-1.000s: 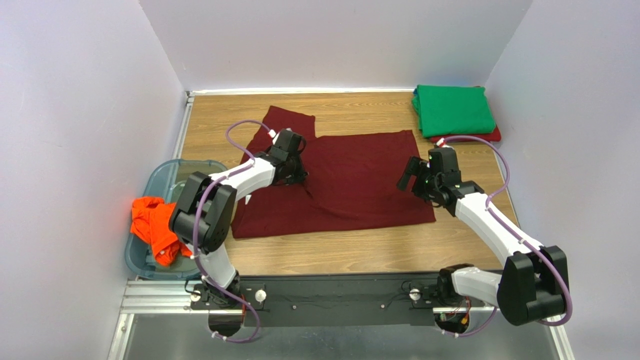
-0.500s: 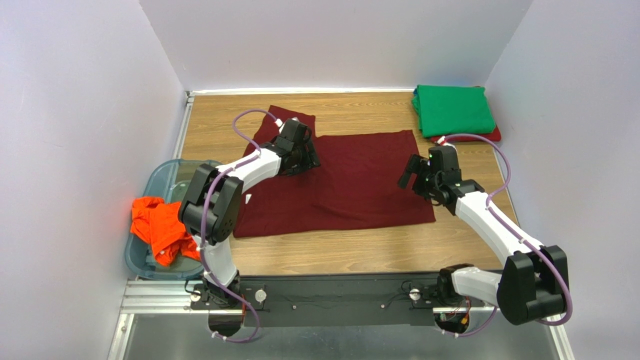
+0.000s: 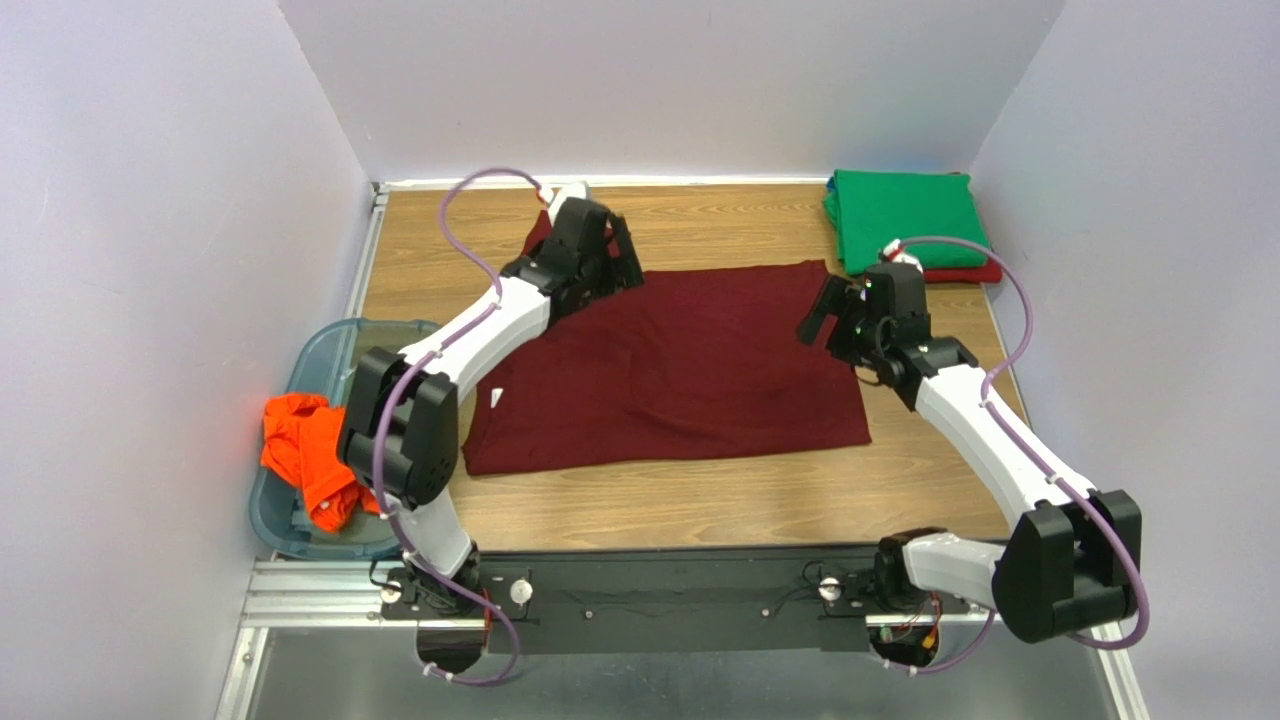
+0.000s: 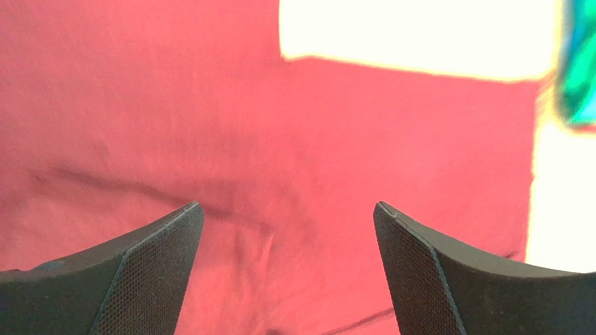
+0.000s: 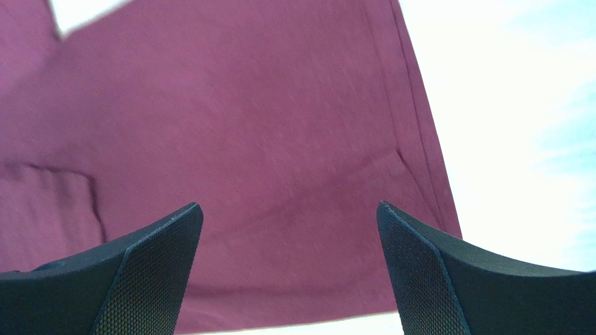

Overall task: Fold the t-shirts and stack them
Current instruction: Fold the tshirt

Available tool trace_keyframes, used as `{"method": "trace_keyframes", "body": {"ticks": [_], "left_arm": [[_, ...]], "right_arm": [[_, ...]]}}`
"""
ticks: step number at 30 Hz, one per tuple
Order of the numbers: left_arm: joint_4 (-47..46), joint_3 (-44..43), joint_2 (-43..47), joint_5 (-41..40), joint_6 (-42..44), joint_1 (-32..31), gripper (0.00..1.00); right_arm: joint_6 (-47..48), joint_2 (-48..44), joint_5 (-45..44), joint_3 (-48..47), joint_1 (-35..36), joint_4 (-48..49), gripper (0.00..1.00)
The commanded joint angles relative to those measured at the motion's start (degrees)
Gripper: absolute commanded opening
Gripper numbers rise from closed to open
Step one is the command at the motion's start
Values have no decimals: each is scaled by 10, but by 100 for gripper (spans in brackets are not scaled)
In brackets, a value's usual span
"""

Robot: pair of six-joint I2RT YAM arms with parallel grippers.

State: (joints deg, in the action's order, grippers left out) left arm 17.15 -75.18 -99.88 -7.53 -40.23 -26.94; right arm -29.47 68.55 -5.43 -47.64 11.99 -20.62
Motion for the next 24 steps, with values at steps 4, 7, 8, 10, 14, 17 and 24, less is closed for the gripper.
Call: {"method": "trace_keyframes", "body": {"ticks": [4,7,8,10,14,17,24], "left_arm": [[23,-116,1,-132,55,47,98],[37,-181,-46,-124,86,80,98],[46,-225,-78,-105,89,105,98],[58,-291,-111,-86,112,125,98],[68,-406,-214,-92,173,142,98],[114,-525,-291,-71,204,152,98],[105,-602,-388,-82,233,165,98]], "right_arm": [[7,50,-25,-66,0,0,100],[9,70,-23,-83,0,0,100],[11,76,-24,-89,-1,0,100],[14,83,-27,-92,-1,0,100],[23,92,-45,-96,0,-1,100],[30,96,-54,-94,-1,-1,100],[46,98,-51,-83,-1,-2,100]]}}
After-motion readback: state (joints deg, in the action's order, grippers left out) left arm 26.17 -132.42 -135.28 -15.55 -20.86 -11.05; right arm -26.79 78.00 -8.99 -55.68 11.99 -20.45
